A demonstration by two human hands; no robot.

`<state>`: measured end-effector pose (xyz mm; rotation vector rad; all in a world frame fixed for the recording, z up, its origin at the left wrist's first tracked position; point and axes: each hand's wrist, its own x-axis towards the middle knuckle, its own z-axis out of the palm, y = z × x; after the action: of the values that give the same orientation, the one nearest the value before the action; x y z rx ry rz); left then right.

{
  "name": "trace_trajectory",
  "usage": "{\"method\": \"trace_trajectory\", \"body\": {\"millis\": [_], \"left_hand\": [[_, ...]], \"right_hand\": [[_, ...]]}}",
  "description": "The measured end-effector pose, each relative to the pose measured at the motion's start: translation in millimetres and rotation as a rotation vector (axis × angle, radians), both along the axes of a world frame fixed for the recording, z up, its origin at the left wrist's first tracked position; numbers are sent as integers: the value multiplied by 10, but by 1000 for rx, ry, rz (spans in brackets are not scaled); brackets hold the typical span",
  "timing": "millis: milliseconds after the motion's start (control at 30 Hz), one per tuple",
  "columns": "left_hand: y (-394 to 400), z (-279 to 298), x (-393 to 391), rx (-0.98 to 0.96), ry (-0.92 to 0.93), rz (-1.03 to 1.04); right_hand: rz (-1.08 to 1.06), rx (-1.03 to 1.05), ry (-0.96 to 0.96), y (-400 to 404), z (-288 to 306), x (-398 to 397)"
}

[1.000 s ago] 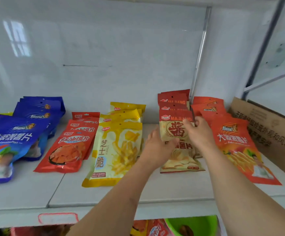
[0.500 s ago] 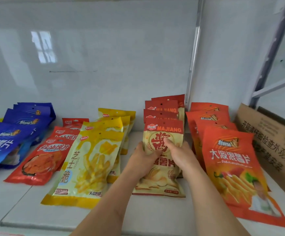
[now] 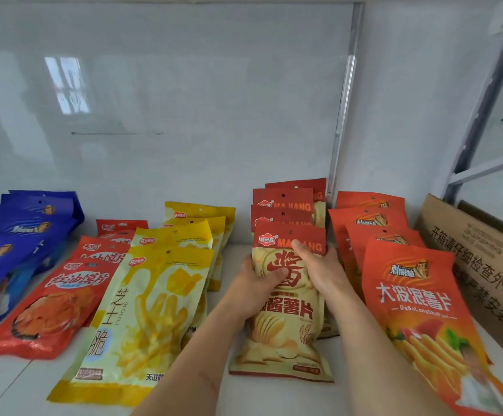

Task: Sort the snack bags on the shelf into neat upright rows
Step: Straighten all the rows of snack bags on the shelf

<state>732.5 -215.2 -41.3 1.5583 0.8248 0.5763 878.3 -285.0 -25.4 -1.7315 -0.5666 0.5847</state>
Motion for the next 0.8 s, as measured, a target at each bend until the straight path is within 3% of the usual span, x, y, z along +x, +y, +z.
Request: {"method": "trace_trajectory", "body": {"millis": [400,667,800], "left_hand": [[-40,-98,-193,130,19,85],[-19,-65,-265,-14,-86,52],[-38,-46,-245,-38,-126,46]], "right_hand": [[180,-57,-23,-26,-23,-128],[107,-6,120,-118,-19,-191],[128,3,87,-243,-38,-256]]}}
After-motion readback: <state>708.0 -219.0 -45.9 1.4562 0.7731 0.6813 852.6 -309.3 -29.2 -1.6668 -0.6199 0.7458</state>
